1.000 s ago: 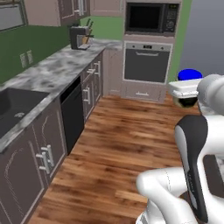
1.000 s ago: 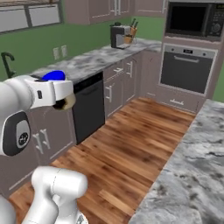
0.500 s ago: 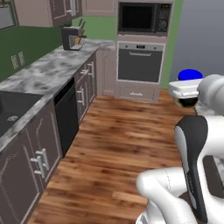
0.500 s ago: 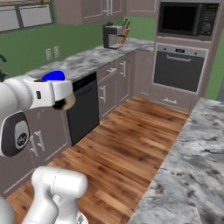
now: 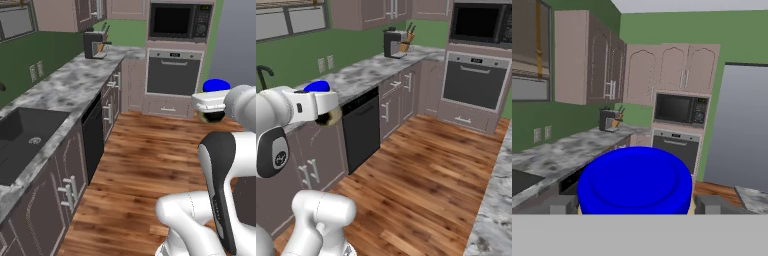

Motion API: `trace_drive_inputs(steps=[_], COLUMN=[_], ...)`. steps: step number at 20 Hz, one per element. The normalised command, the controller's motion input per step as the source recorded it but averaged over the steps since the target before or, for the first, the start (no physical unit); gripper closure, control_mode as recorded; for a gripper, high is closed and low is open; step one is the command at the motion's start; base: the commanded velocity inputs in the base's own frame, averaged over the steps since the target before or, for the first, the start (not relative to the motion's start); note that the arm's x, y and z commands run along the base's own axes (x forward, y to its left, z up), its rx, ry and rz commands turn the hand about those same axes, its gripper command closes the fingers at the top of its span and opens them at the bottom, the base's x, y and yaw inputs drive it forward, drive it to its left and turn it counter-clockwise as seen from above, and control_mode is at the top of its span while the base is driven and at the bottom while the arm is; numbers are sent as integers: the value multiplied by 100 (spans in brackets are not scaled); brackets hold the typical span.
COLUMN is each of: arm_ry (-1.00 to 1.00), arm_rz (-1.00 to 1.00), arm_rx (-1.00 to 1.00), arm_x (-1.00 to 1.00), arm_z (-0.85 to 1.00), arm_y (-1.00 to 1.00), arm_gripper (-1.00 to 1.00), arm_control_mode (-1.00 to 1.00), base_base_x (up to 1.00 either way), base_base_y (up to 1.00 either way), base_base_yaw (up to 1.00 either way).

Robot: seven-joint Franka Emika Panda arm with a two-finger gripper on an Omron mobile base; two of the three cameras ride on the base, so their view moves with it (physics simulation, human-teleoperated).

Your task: Move the ketchup and mayonnaise from the cabinet to the dining counter.

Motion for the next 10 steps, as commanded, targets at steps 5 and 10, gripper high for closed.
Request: trace_drive_inputs(steps=[5, 10], arm_ry=[0, 0], arm_rz=[0, 0], arm_rx=[0, 0], arm_x=[0, 0], arm_z=[0, 0], arm_y=[0, 0], arm_gripper=[100, 100], arm_control_mode=[100, 100], base_base_x=[21, 29], base_base_y=[23, 0], base_base_yaw=[-1, -18])
